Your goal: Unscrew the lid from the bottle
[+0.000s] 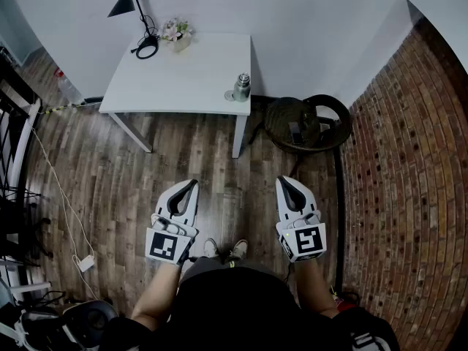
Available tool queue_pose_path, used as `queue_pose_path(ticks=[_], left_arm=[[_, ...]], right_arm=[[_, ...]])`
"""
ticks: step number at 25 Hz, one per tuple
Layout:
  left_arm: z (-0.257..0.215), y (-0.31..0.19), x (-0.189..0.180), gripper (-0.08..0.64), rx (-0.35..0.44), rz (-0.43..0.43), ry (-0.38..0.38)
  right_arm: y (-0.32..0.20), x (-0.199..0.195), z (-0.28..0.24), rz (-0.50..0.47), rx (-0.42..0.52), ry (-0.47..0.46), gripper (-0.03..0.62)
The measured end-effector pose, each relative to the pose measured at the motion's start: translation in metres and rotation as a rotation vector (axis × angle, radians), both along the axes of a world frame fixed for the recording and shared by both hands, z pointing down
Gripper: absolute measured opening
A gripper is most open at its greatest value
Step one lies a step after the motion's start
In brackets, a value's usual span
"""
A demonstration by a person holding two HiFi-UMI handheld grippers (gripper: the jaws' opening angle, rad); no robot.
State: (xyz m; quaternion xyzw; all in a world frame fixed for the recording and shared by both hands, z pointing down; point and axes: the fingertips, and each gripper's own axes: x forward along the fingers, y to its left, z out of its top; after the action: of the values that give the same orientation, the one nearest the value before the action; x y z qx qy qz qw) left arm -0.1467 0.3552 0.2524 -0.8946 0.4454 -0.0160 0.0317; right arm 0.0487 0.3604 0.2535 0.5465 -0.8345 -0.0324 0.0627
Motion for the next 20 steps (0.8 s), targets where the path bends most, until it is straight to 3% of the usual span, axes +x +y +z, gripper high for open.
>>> queue_pose_path(ticks=[7,12,20], left_arm=[[-0.001,-0.004,0.017,0.023,0.009,0.005,-0.008],[0.006,-0.007,0.029,0.023,0.002,0.002,-0.02],[0.018,-0.027,0.04,0.023,-0.026,0.006,-0.014]], right_arm=[[0.0,0.01,0.002,-0.019,0.004,-0.015,0.012],[0.0,0.019,0.017,-0.058,-0.024,-0.091,0.014],[-0.013,0.019,0.038,-0.1,-0.072,-0.042,0.014]])
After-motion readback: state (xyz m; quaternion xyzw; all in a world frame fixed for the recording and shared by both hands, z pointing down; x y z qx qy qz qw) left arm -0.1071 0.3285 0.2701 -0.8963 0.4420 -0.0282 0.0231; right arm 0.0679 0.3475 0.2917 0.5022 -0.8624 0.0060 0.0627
